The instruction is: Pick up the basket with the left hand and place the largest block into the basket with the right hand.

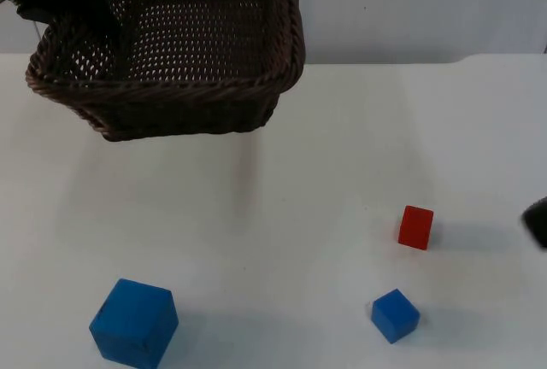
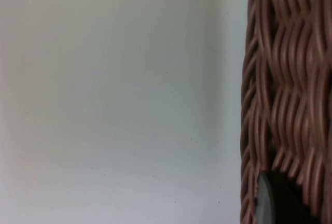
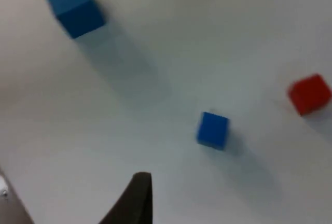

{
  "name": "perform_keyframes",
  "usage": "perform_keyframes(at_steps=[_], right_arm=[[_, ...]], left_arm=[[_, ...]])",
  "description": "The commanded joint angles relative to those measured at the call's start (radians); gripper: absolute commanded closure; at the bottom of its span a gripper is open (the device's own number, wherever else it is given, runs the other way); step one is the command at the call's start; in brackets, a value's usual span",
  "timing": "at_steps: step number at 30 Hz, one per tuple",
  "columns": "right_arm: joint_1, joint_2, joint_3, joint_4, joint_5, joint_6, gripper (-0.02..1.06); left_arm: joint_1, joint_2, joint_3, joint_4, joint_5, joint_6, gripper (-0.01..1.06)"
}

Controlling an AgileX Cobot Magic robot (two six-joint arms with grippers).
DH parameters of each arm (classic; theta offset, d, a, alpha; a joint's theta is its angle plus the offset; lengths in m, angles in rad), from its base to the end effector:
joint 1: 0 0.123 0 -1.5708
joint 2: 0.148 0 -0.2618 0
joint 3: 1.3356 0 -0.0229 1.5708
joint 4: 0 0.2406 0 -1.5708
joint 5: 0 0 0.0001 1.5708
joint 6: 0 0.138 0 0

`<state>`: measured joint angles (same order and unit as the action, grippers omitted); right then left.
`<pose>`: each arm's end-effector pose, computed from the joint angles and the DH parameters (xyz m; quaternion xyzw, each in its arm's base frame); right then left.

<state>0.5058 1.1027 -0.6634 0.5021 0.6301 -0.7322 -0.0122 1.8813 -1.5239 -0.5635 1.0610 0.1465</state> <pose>0.1834 0.1464 0.2046 -0.4160 0.8418 0.1653 0.3016 0.3907 -0.0691 0.1995 -0.0298 0.9591 -0.2489 0.1318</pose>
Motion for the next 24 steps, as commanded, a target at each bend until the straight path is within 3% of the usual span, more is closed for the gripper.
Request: perform_keyframes(at_steps=[1,6,7,12,13,15,24], right_arm=[[0.103,0.036,-0.008,0.0,-0.052,-0.009,-0.01],[0.332,0.161,-0.008,0.0,-0.193,-0.009,-0.01],[0.332,0.161,-0.008,0.0,-0.193,-0.009,-0.01],[0.506,0.321,-0.008,0.0,-0.423,-0.009,-0.01],[0.506,0.321,-0.008,0.0,-0.423,-0.009,-0.01],[0.547,0.395,-0.008,0.0,-0.514,-0.009,-0.01],[0.623,0.62,-0.155,0.0,-0.542,-0.033,-0.01]], left_arm=[[0.002,-0.014,-0.01,-0.027,-0.001,-0.003,1.05],[0.002,-0.014,-0.01,-0.027,-0.001,-0.003,1.05],[0.002,-0.014,-0.01,-0.027,-0.001,-0.003,1.05],[0.002,-0.014,-0.01,-0.027,-0.001,-0.003,1.05],[0.002,-0.014,-0.01,-0.027,-0.001,-0.003,1.05],[0.002,-0.014,-0.01,-0.027,-0.001,-0.003,1.05],[0.002,-0.014,-0.01,-0.027,-0.001,-0.003,1.05]])
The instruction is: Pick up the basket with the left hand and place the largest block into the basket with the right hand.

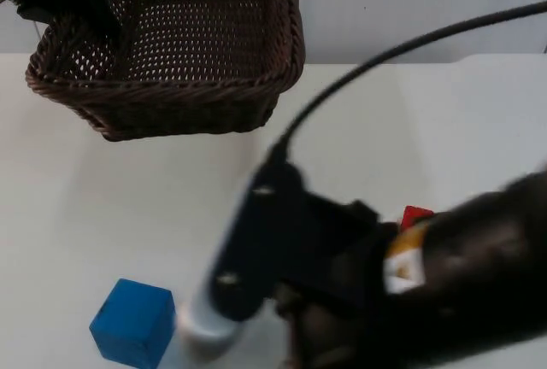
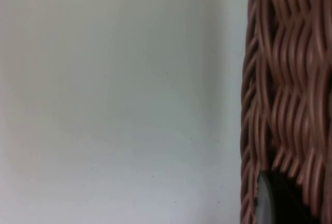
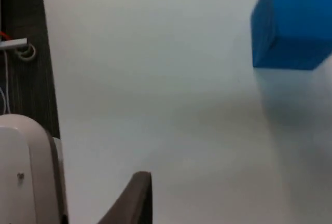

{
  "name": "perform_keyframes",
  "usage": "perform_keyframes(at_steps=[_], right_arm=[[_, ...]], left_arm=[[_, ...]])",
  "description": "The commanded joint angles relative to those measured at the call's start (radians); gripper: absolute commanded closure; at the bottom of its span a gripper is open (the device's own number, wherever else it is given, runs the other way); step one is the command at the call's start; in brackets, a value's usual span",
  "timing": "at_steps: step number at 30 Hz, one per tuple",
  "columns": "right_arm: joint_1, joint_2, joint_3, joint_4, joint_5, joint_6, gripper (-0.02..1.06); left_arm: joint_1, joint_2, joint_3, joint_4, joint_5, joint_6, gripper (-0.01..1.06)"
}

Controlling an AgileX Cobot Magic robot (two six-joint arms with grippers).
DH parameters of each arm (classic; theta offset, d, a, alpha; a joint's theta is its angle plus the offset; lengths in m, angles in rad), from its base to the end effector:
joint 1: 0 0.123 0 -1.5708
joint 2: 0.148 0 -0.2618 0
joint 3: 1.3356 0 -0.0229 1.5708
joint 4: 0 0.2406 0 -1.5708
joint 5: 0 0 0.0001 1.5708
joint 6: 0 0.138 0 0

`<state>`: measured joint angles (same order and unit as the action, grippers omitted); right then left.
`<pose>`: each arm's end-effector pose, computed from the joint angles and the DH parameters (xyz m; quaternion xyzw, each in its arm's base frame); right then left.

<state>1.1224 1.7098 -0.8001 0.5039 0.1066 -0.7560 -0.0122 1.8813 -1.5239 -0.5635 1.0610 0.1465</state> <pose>0.1403 0.3081 0.1040 -0.6078 0.7257 0.1573 0.2815 0.3907 -0.0691 0.1995 -0.0298 0.9591 -0.2489 0.1318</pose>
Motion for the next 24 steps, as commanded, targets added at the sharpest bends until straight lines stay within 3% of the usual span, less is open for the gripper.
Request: perform_keyframes(at_steps=[1,9,24], right_arm=[[0.007,0.037,-0.047,-0.002,-0.011,-0.011,-0.01],[0.007,0.201,-0.252,-0.002,0.043,-0.011,-0.01],[0.007,0.293,-0.367,-0.007,0.038,0.007,-0.01]], left_arm=[[0.002,-0.014,-0.01,-0.027,-0.001,-0.003,1.05],[0.002,-0.014,-0.01,-0.027,-0.001,-0.003,1.05],[0.002,-0.014,-0.01,-0.027,-0.001,-0.003,1.05]])
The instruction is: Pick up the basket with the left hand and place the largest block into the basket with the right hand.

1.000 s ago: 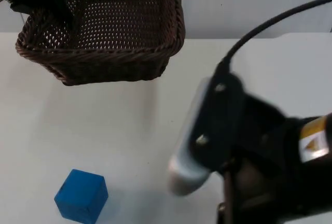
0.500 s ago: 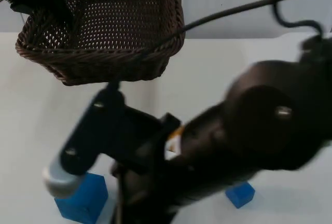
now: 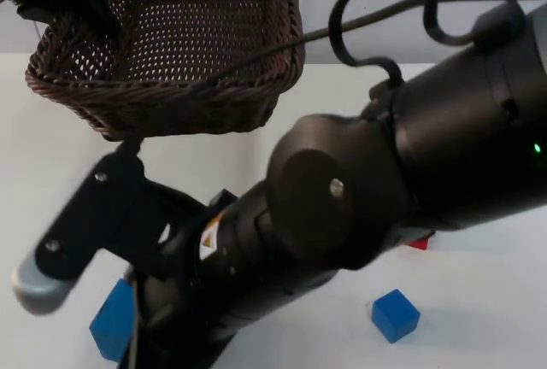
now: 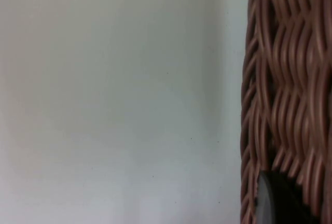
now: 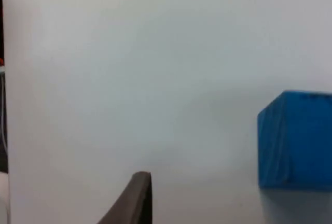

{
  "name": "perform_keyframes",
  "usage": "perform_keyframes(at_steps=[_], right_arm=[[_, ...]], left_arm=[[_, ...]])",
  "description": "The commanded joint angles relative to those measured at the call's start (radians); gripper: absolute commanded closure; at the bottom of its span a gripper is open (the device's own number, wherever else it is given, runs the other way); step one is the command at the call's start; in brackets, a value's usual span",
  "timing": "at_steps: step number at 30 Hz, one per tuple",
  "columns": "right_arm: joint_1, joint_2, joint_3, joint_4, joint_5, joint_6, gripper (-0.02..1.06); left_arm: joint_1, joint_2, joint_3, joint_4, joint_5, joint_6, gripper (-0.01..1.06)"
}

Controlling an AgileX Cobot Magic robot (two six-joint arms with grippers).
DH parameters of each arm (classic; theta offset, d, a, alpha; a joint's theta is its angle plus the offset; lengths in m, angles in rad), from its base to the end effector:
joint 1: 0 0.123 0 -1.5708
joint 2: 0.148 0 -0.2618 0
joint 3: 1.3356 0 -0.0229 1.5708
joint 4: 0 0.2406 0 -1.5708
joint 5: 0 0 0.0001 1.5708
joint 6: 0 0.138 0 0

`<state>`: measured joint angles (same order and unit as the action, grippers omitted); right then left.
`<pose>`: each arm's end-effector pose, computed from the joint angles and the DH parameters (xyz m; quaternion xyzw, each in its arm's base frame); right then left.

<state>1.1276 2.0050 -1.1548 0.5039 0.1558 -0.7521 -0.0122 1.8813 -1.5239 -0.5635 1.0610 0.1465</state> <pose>0.1704 0.3831 0.0841 -0.6105 0.7196 0.1714 0.2831 0.3907 -0.0691 0.1995 -0.0298 0.9591 -0.2489 0.1318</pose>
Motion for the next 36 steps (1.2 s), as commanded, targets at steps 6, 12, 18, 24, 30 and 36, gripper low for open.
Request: perform_keyframes(at_steps=[6,12,18,24,30,36], right_arm=[[0.002,-0.002,-0.018,-0.066,0.007,0.0,-0.01],[-0.02,-0.002,-0.058,-0.135,0.118,0.013,-0.01],[-0.049,-0.002,-0.147,-0.155,0.279,0.037,-0.01],[-0.049,0.022,-0.21,-0.239,0.37,0.078,-0.01],[-0.049,0.084,-0.275,-0.356,0.43,0.195,-0.01],[-0.049,0.1,-0.281,-0.373,0.386,0.213,-0.01]], left_arm=[[0.002,-0.014,-0.01,-0.027,-0.001,-0.003,1.05],[0.002,-0.014,-0.01,-0.027,-0.001,-0.003,1.05],[0.002,-0.014,-0.01,-0.027,-0.001,-0.003,1.05],[0.002,-0.014,-0.01,-0.027,-0.003,-0.003,1.05],[0.002,-0.014,-0.01,-0.027,-0.003,-0.003,1.05],[0.002,-0.014,-0.01,-0.027,-0.003,-0.003,1.05]])
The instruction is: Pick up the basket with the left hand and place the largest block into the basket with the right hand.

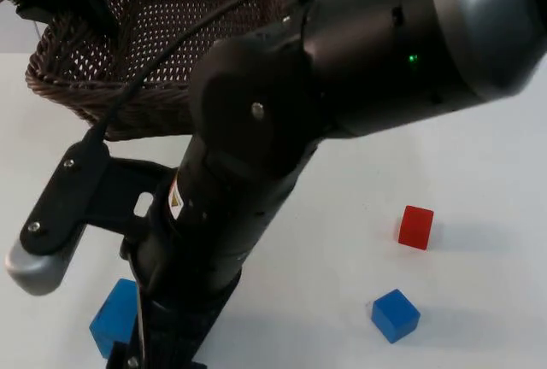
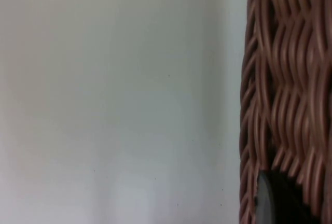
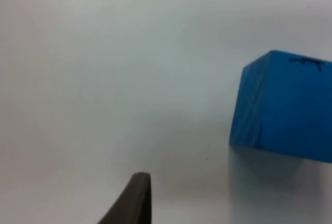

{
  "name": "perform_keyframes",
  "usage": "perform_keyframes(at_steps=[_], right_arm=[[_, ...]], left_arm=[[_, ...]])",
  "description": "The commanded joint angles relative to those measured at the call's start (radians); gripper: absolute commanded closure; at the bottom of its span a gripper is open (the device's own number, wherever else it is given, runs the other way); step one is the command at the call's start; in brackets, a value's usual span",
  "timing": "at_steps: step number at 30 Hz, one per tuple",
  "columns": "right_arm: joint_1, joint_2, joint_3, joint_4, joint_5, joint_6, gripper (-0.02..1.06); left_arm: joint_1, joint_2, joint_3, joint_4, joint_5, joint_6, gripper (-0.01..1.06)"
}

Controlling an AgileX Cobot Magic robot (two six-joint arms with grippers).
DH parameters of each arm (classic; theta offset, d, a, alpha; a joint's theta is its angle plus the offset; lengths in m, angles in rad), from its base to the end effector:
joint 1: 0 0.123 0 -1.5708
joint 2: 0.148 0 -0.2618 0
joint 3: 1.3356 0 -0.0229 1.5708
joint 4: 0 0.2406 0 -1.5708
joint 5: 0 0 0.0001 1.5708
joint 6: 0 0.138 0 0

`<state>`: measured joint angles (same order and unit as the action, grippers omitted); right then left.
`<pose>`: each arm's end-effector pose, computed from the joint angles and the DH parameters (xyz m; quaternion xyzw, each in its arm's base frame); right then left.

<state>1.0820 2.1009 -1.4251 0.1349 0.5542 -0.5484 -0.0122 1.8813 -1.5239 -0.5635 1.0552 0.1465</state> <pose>0.1954 0.3883 0.0873 -0.6764 0.7038 0.1010 0.1920 0.3914 -0.0689 0.1996 -0.0305 0.9588 -0.2484 0.1345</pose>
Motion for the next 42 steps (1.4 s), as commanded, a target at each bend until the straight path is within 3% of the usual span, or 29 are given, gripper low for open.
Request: perform_keyframes(at_steps=[1,4,11,18,26,31,32,36,38,41,42], right_arm=[[-0.004,0.006,-0.011,-0.014,-0.027,0.02,-0.01],[-0.004,0.023,-0.011,-0.029,-0.078,0.025,-0.01],[-0.004,0.064,-0.011,-0.029,-0.084,0.025,-0.01],[-0.002,0.094,-0.011,-0.029,-0.146,0.006,-0.01],[-0.002,0.11,-0.011,-0.021,-0.135,0.006,0.1],[-0.002,0.12,-0.011,-0.02,-0.109,0.006,0.32],[-0.002,0.12,-0.011,-0.02,-0.109,0.006,0.32],[-0.002,0.12,-0.011,-0.021,-0.109,0.006,0.59],[-0.002,0.12,-0.011,-0.021,-0.109,0.006,0.65],[-0.002,0.12,-0.011,-0.019,-0.101,0.006,0.93],[-0.002,0.12,-0.011,-0.019,-0.101,0.006,0.93]], left_arm=[[0.002,-0.014,-0.01,-0.027,0.003,-0.003,1.05],[0.002,-0.014,-0.01,-0.027,0.003,-0.003,1.05],[0.002,-0.014,-0.01,-0.025,0.002,-0.003,1.05],[0.002,-0.014,-0.01,-0.025,0.002,-0.003,1.05],[0.002,-0.014,-0.01,-0.025,0.002,-0.003,1.05],[0.002,-0.014,-0.01,-0.023,0.002,-0.003,1.05],[0.002,-0.014,-0.01,-0.023,0.002,-0.003,1.05],[0.002,-0.014,-0.01,-0.023,0.002,-0.003,1.05],[0.002,-0.014,-0.01,-0.023,0.002,-0.003,1.05],[0.002,-0.014,-0.01,-0.023,0.002,-0.003,1.05],[0.002,-0.014,-0.01,-0.023,0.002,-0.003,1.05]])
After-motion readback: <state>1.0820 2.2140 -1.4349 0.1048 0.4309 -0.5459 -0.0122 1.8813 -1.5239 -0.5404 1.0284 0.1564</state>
